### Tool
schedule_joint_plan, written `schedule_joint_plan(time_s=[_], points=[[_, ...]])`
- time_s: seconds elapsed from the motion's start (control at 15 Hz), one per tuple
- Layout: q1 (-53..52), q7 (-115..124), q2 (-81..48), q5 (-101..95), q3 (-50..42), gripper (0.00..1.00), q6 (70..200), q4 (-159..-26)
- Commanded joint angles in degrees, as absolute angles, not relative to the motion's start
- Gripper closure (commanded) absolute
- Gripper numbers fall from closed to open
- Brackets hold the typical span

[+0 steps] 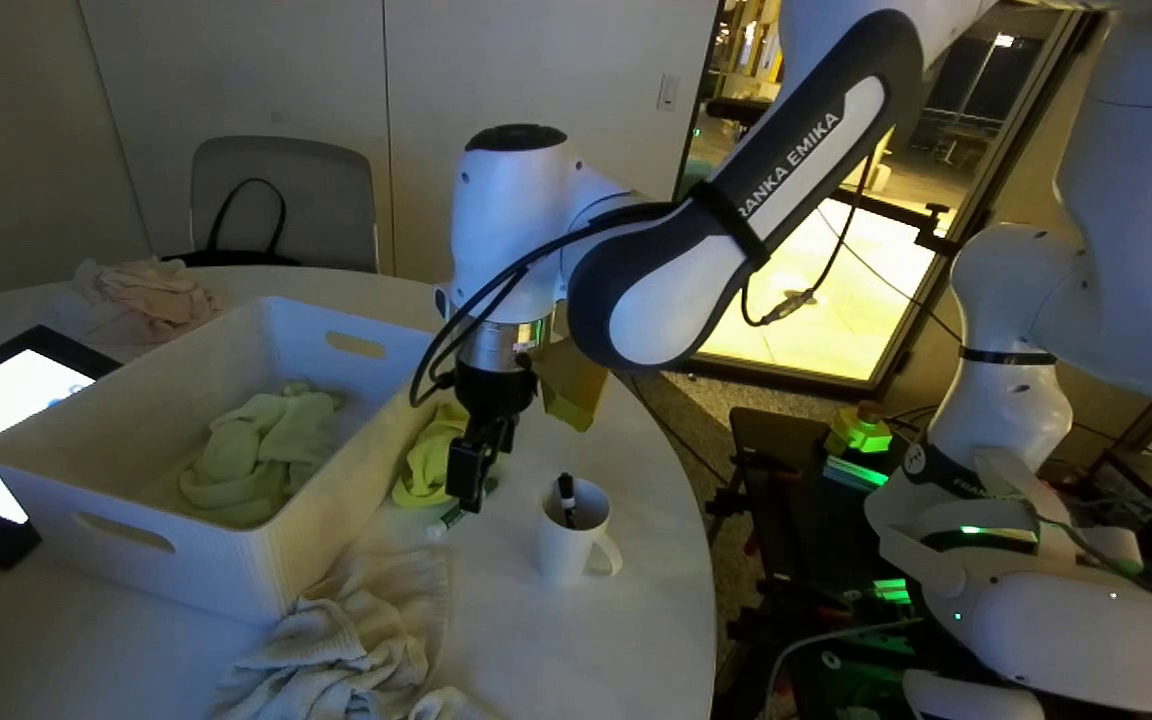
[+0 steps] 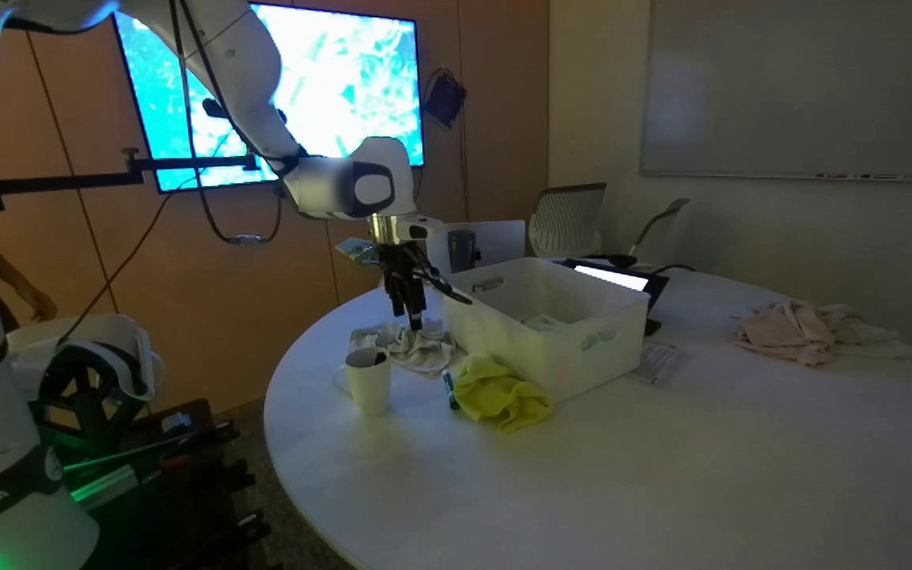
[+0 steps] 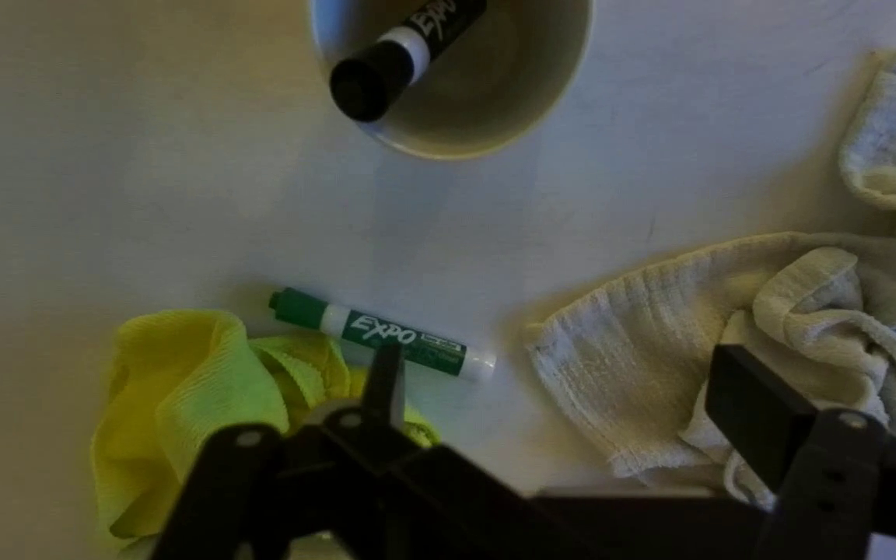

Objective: Put the green towel in the basket, then put the two markers in the cup, then put the other green towel in the basket, then the black tape in the cup, then the white towel in the basket

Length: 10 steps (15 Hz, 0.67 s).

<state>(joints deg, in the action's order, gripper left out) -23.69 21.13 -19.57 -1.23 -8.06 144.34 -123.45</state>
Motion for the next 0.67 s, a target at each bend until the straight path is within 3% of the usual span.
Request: schedule_joint_plan(time_s=[0.0,0.6], points=[[-17.5,19.2,-22.6,-1.8,-3.0,0.0,142.3,-119.7],[-12.6,12.9,-27.2,-2.6,0.8,0.0,138.3,-117.9]])
